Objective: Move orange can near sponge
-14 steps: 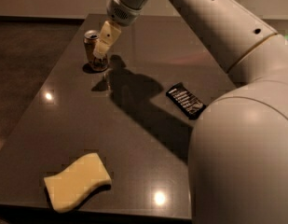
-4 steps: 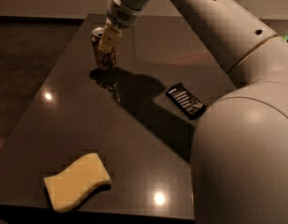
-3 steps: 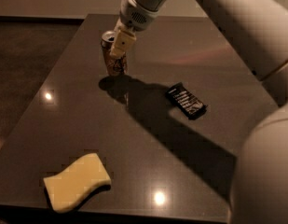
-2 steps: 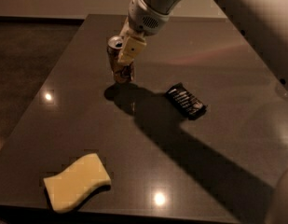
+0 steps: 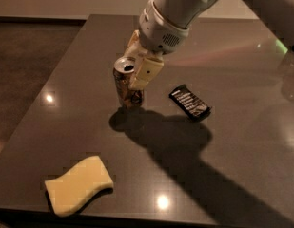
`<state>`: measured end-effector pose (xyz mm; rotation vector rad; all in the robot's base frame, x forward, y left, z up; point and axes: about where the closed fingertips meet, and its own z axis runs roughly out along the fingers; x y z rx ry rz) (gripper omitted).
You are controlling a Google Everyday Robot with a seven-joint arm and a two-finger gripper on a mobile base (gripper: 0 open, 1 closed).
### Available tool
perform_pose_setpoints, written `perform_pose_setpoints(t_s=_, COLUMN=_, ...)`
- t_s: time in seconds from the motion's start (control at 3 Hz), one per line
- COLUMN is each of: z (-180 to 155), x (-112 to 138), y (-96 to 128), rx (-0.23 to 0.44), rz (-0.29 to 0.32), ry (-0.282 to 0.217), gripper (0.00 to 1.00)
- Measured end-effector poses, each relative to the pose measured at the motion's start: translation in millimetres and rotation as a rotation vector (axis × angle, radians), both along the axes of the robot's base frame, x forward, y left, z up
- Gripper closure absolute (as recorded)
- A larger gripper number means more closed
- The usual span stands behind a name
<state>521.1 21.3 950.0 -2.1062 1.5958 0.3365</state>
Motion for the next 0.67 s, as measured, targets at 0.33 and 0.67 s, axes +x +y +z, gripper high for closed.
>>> perform_pose_setpoints(t_s=0.33, z=-2, x=-26, y=-2, rx=-0.002, rz=0.076, ry=0.016, gripper=1.0)
perform_pose_setpoints(t_s=0.67, z=-10, x=-66, y=7, rx=-0.006, rz=0.192, ry=0.046, gripper=1.0)
